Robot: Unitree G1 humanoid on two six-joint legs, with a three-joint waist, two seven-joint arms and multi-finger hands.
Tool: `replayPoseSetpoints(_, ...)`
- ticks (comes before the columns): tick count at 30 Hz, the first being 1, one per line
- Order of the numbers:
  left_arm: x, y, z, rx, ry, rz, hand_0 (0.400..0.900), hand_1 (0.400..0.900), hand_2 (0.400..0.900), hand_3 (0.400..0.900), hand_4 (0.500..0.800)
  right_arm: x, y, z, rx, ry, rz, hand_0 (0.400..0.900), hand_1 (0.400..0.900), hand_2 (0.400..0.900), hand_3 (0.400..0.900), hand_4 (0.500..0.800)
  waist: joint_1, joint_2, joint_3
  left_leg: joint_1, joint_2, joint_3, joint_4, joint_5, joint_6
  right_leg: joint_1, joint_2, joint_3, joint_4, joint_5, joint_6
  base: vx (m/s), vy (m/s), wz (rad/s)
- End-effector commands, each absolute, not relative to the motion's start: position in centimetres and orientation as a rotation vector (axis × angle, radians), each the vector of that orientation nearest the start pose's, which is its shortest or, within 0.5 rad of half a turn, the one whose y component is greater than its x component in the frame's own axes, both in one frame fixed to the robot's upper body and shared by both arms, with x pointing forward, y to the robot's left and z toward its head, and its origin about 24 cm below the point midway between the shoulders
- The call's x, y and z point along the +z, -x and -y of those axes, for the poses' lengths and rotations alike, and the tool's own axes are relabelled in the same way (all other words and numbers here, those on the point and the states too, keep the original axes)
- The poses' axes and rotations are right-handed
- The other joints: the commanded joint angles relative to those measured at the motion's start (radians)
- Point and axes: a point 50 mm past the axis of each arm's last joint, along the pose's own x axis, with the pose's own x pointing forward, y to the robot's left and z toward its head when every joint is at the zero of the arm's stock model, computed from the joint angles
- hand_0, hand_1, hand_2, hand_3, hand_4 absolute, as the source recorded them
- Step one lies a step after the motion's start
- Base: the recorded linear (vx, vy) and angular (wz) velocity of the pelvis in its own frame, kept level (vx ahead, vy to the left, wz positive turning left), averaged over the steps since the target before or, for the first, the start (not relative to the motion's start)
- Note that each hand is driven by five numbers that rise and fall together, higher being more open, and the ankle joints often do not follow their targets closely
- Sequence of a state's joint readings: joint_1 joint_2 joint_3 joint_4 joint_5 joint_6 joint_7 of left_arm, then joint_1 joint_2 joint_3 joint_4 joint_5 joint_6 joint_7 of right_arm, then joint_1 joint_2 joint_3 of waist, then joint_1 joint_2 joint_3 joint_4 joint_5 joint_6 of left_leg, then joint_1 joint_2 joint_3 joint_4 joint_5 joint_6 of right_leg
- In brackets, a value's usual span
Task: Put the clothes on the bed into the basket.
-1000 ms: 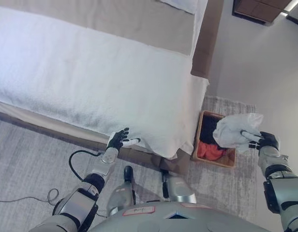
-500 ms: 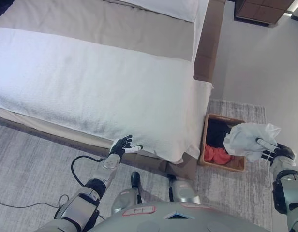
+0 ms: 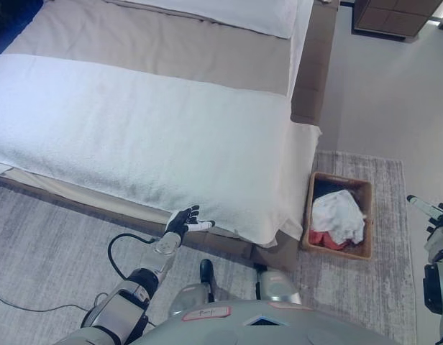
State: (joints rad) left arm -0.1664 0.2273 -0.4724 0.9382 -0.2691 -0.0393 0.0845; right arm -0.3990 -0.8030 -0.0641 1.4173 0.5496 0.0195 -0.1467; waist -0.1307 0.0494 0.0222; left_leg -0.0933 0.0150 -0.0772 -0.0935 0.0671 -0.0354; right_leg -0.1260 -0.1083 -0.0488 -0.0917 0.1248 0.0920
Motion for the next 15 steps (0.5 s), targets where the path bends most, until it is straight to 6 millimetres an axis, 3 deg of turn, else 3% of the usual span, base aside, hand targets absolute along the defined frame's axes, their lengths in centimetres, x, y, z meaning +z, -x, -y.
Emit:
replayPoseSetpoints(1, -10.4, -22.3, -15.9, -0.160, -0.270, -0.691, 0.900, 0.900, 0.900, 0.900, 0.800, 2.3, -18.9, 45.2, -1.047, 0.092, -0.629, 0.900, 0.900, 0.900, 0.900, 0.800, 0.033, -0.063, -0.027, 0.071, 0.032, 0.053, 0.006, -0.106, -0.031, 0.018, -0.064, -0.006, 0.004, -0.001, 0.065, 0.00, 0.000, 0.00)
replayPoseSetpoints(9, -10.6, -22.0, -16.3, -0.135, -0.252, -0.702, 0.900, 0.900, 0.900, 0.900, 0.800, 1.7, -20.5, 43.8, -0.964, 0.113, -0.614, 0.900, 0.900, 0.900, 0.900, 0.800, 0.031, -0.063, -0.025, 0.070, 0.031, 0.061, 0.006, -0.105, -0.029, 0.014, -0.064, 0.004, 0.004, 0.002, 0.065, -0.02, 0.002, -0.03)
replayPoseSetpoints(15, -10.6, -22.1, -16.7, -0.098, -0.223, -0.698, 0.900, 0.900, 0.900, 0.900, 0.800, -0.6, -22.4, 40.3, -0.808, 0.136, -0.601, 0.900, 0.900, 0.900, 0.900, 0.800, 0.027, -0.067, -0.025, 0.068, 0.032, 0.069, 0.006, -0.103, -0.025, 0.003, -0.062, 0.018, 0.004, 0.006, 0.066, -0.03, 0.005, -0.06)
